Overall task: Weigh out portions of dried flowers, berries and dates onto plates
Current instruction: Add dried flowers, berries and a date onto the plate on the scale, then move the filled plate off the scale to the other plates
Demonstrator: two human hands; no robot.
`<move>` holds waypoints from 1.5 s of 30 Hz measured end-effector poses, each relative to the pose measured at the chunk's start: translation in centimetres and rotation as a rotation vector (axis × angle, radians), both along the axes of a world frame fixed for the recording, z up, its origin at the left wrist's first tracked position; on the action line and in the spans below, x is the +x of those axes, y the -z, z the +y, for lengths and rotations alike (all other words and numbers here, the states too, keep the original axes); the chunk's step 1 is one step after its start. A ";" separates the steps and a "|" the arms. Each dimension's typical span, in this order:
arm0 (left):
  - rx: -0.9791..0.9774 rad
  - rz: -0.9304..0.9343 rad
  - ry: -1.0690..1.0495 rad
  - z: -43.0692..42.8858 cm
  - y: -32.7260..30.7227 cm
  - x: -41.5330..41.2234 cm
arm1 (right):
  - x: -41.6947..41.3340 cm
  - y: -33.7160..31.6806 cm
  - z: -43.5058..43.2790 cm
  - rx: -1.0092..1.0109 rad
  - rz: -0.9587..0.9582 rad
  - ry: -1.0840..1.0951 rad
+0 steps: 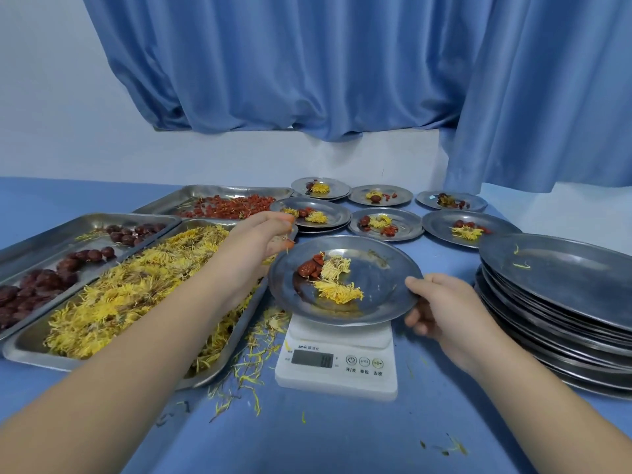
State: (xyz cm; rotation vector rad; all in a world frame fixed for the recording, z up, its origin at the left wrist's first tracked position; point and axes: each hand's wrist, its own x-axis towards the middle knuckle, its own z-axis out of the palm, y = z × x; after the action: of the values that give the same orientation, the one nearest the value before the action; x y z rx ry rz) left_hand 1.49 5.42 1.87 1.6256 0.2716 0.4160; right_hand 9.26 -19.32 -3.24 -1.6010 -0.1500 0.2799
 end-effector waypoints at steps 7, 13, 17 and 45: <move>-0.316 -0.204 0.099 1.3 -3.7 2.8 | 0.8 -2.5 1.4 0.355 0.094 0.077; -0.425 -0.260 0.121 3.0 -7.1 4.4 | 3.8 -6.3 3.3 0.408 0.081 0.169; -0.550 -0.330 0.238 3.8 -7.6 3.7 | 6.4 -8.7 4.7 0.444 0.095 0.211; -0.965 -0.291 0.281 6.6 -4.7 7.0 | 33.8 -4.1 13.9 0.327 0.185 0.647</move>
State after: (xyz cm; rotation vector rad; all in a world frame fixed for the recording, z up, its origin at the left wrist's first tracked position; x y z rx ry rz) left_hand 8.46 12.03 6.55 0.6292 0.0013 0.2355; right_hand 43.08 -5.46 0.86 -1.2145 0.4406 -0.0997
